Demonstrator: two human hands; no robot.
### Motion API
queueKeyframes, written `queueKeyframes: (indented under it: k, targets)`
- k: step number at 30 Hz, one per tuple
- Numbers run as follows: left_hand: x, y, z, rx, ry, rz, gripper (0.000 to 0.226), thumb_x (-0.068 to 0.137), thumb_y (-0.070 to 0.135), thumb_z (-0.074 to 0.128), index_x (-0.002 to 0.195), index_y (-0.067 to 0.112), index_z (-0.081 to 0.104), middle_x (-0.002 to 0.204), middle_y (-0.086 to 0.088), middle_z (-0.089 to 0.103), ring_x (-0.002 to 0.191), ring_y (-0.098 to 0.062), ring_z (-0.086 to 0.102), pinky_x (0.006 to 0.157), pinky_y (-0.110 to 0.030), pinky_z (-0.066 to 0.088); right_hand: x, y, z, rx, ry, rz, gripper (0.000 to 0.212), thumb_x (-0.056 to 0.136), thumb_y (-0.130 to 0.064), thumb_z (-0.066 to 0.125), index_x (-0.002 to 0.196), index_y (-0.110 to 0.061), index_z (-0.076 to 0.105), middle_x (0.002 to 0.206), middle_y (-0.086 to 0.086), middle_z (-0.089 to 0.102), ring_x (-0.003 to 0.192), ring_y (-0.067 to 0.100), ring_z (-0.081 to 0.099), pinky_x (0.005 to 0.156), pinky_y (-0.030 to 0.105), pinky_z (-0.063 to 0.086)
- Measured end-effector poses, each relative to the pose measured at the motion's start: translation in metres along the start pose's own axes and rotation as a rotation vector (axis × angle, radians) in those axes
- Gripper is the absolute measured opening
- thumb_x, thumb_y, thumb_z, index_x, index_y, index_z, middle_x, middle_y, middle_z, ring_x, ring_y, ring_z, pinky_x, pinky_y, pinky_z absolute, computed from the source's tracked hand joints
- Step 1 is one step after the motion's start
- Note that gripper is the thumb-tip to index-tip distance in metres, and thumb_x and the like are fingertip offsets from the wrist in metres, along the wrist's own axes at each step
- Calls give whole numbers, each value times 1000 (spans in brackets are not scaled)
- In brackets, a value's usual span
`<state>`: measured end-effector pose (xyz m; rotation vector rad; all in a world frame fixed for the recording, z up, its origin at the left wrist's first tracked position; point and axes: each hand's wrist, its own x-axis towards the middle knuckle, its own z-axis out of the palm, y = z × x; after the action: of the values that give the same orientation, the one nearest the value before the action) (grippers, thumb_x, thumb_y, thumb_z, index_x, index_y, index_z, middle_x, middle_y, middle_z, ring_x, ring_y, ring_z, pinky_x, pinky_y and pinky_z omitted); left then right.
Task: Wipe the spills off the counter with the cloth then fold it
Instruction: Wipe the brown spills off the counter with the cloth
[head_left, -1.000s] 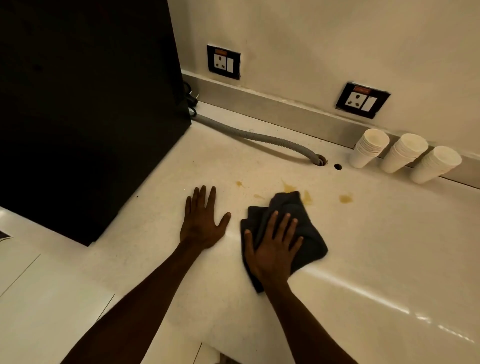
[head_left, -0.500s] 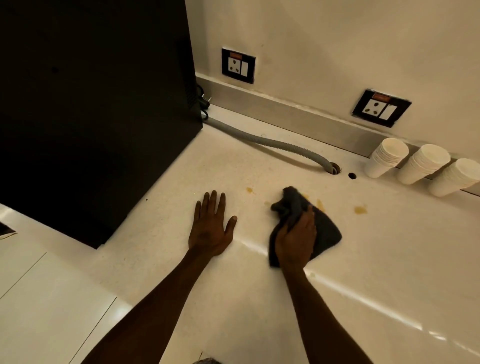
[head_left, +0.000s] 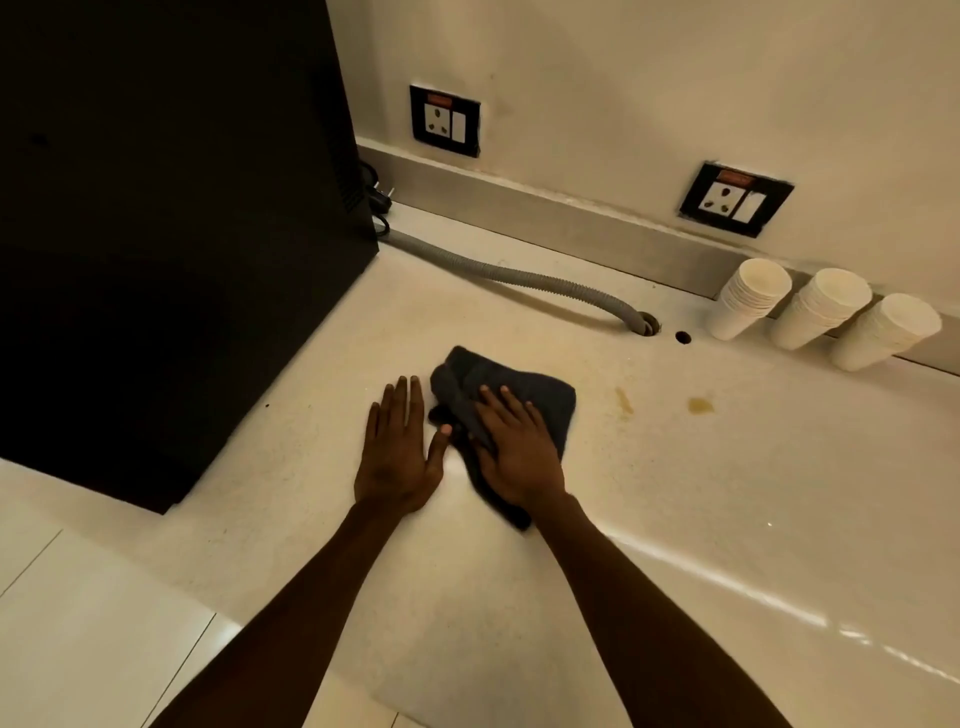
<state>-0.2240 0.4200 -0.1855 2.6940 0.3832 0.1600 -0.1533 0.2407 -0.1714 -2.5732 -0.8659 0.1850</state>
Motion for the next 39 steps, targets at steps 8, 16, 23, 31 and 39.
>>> queueKeyframes:
  k: [8,16,23,31,39]
  targets:
    - [2,-3,7,69,-29,13,90,93,75,12,163,21,-2,172,-9,8,159,-26,4,130,-46,8,-128,37,-14,110,258,383,62,93,-25,51,154,-19,37,162,4,35,153,22,20,126,53,15]
    - [4,-5,12,155,-33,21,89,94,75,19,163,22,-1,172,-11,9,159,-30,5,129,-50,11,-143,143,-76,199,650,1099,65,94,-7,56,153,3,29,154,30,40,148,43,29,125,57,15]
    - [1,-1,10,176,-30,32,89,95,75,21,164,21,1,172,-13,9,159,-32,6,129,-52,12,-65,185,-107,105,421,994,68,99,-21,53,156,-3,20,162,24,27,154,36,17,127,54,7]
    - [-3,10,0,176,-16,39,90,94,75,21,163,22,0,172,-13,8,159,-32,6,129,-52,11,-20,99,-79,187,238,465,54,99,-16,53,150,-8,38,148,21,50,139,39,44,120,55,29]
    - [2,1,4,175,-66,8,89,93,73,13,163,21,-1,172,-14,10,159,-33,7,129,-51,11,-59,39,-42,409,-37,310,52,105,-19,49,154,-11,33,148,16,52,134,35,50,115,44,37]
